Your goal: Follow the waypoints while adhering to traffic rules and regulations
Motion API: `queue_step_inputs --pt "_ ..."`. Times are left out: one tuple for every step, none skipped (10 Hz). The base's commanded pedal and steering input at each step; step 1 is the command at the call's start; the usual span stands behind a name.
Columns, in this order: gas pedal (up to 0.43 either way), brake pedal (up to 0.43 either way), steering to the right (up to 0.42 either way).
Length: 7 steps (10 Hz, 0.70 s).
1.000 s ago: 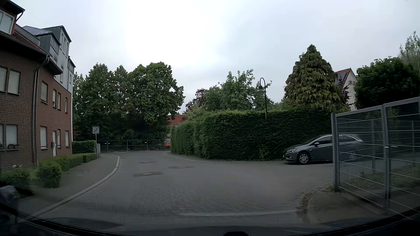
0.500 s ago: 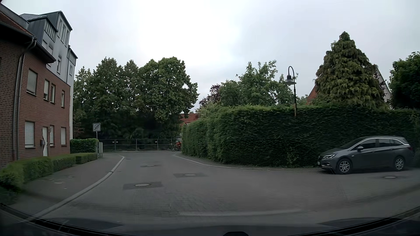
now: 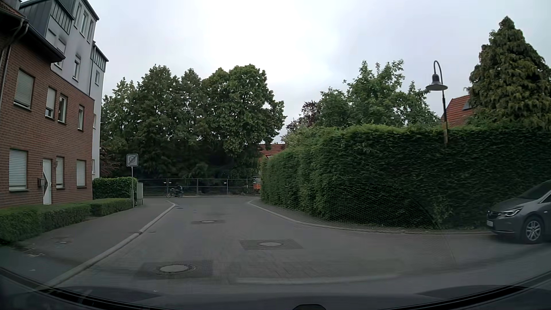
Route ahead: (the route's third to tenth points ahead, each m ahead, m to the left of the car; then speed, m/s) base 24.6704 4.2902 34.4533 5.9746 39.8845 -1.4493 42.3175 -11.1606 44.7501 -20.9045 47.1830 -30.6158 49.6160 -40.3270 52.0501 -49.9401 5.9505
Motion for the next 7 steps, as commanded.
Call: queue_step_inputs --pt "0.118 0.0 -0.108" --pt "0.118 0.0 -0.108" --pt "0.118 0.0 -0.11" --pt "0.118 0.0 -0.108" --pt "0.118 0.0 -0.095" --pt "0.118 0.0 -0.089" --pt "0.118 0.0 -0.089"
